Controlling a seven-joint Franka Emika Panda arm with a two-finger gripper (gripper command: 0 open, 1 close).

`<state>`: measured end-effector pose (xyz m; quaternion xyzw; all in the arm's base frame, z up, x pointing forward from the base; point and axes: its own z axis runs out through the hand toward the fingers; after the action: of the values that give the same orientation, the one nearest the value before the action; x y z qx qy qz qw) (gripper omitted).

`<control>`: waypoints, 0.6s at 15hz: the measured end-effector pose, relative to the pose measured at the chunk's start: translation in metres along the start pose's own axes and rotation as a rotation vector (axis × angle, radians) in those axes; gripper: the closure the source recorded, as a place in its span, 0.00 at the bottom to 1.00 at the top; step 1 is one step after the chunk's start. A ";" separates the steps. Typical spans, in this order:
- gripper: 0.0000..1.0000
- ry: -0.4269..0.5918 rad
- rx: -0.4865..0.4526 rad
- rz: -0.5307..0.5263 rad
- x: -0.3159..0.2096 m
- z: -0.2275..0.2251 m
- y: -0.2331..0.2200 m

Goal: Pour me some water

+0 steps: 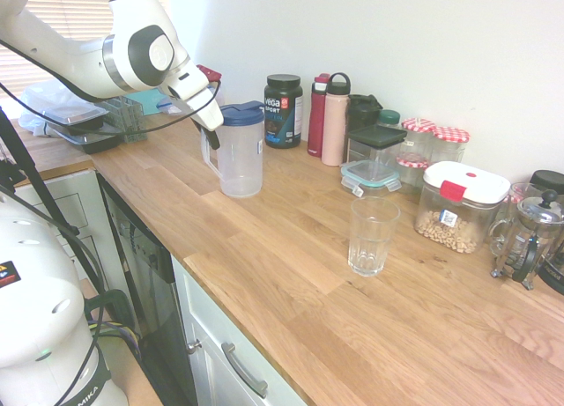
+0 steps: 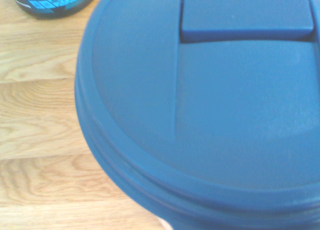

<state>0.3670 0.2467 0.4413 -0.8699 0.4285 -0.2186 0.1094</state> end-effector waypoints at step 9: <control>0.00 -0.031 -0.078 -0.086 -0.009 -0.010 0.054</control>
<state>0.3203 0.2211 0.4270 -0.8944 0.3971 -0.1926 0.0727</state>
